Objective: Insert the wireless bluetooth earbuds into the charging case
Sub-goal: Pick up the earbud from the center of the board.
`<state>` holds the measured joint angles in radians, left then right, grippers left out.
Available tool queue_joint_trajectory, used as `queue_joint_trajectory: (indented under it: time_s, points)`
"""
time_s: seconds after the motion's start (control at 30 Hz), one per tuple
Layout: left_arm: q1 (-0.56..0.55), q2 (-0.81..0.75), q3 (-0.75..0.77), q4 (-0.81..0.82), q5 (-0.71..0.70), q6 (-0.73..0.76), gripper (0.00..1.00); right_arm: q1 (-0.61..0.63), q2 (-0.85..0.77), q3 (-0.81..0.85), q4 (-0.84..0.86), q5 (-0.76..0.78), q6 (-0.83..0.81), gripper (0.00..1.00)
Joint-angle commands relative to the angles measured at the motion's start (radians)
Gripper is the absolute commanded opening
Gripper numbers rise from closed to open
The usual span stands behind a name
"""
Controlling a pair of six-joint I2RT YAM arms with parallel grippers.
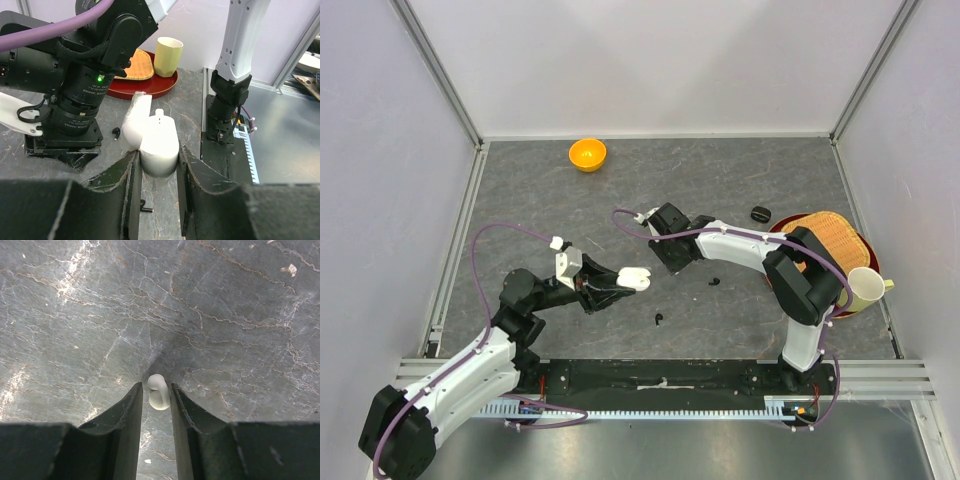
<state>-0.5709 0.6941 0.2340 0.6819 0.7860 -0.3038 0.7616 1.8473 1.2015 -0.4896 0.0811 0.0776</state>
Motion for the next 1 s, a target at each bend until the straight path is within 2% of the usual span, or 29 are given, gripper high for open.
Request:
queue_joint_trajectory:
  time_s: [0.0,0.37,0.97]
  points:
    - [-0.003,0.002,0.011,0.024,-0.016,0.028,0.02,-0.004,-0.003,0.038,-0.001,0.026,0.005,0.36]
    - [-0.003,0.008,0.011,0.03,-0.016,0.025,0.02,-0.027,-0.023,0.027,-0.001,-0.026,0.019,0.28]
    - [-0.003,0.016,0.008,0.039,-0.016,0.019,0.02,-0.056,-0.048,-0.002,0.002,-0.08,0.033,0.35]
